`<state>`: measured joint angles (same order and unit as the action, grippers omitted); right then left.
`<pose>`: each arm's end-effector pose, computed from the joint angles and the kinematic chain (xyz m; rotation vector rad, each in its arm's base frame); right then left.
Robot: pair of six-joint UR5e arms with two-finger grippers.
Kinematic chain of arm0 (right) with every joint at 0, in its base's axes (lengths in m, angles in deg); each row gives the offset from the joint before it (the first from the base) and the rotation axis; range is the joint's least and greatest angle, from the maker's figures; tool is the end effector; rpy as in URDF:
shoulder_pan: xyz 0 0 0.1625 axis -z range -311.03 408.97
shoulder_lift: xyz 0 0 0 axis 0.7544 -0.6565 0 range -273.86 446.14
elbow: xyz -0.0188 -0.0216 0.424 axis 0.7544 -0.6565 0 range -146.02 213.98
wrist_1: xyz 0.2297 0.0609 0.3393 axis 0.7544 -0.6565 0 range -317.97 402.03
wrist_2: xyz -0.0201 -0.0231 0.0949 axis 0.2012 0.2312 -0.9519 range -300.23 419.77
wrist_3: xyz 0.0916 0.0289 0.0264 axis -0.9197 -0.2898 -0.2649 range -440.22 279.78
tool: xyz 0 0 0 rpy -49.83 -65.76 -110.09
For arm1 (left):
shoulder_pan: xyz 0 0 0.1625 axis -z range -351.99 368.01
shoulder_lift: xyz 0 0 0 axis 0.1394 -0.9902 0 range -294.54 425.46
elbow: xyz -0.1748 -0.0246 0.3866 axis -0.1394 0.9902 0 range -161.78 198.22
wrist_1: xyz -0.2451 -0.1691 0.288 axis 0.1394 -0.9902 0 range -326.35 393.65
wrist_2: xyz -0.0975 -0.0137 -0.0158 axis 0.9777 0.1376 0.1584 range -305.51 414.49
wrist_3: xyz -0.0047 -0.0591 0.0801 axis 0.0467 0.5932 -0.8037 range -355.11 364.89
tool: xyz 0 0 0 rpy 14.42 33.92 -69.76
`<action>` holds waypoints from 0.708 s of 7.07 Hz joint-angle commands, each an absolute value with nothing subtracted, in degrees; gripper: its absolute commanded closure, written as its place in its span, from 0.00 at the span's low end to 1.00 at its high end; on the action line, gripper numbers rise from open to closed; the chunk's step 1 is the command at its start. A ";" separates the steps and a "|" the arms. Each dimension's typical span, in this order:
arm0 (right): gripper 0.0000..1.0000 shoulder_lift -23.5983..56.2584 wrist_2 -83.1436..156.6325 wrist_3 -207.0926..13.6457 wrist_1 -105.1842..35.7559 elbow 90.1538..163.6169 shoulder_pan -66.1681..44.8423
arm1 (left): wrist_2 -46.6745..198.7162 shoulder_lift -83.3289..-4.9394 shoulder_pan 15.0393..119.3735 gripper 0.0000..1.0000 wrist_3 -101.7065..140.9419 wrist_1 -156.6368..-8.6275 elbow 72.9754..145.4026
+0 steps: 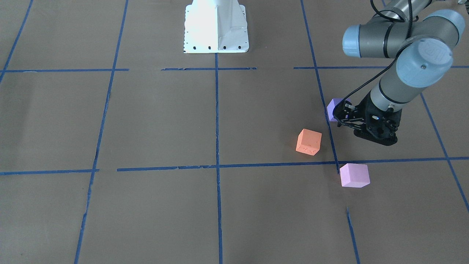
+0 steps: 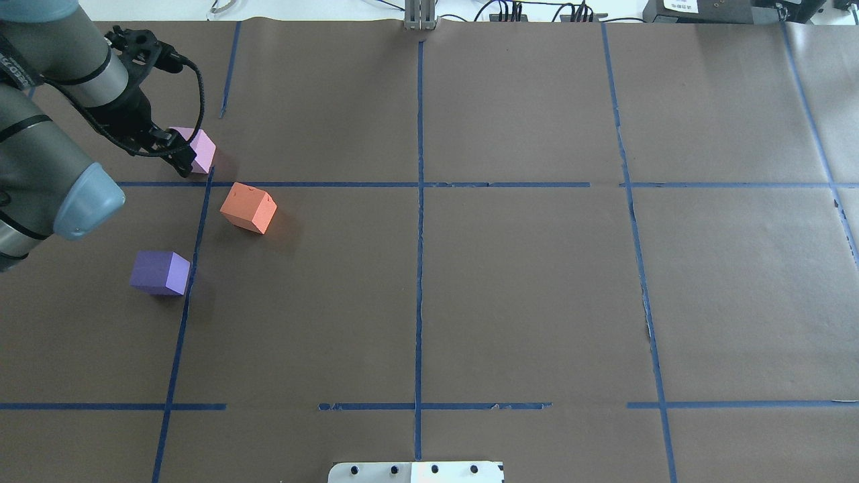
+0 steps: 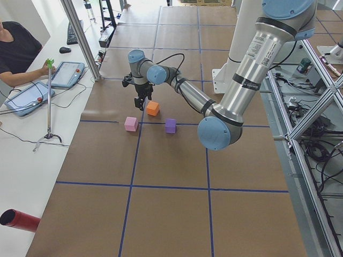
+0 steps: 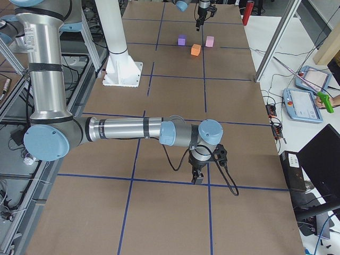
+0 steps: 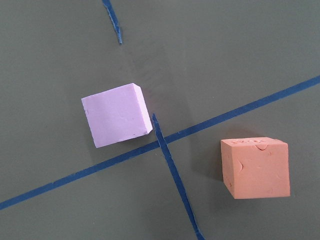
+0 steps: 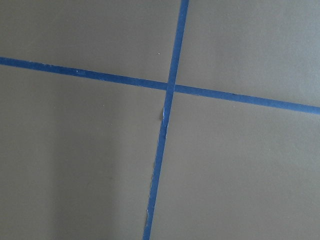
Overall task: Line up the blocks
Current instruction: 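Move the left gripper in over the orange cube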
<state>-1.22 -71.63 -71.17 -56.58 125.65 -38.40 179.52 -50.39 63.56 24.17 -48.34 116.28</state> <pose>0.0442 -0.5071 0.6394 -0.0311 -0.7260 -0.1677 0.2972 -0.5676 0.3560 0.1195 0.7382 0.3906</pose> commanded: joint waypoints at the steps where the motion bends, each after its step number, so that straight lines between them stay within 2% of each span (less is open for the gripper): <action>1: 0.00 -1.23 -71.63 -71.17 -56.58 125.65 -38.39 | 179.56 -50.29 60.49 0.01 29.29 -53.24 114.03; 3: 0.00 -1.23 -71.63 -71.17 -56.58 125.65 -38.39 | 179.73 -50.38 58.47 0.01 34.14 -60.80 110.87; 5: 0.00 -1.23 -71.63 -71.17 -56.58 125.65 -38.39 | 179.73 -50.38 57.67 0.01 34.42 -62.06 109.54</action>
<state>-1.23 -71.63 -71.17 -56.58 125.65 -38.40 179.72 -50.38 58.24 33.96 -60.99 110.30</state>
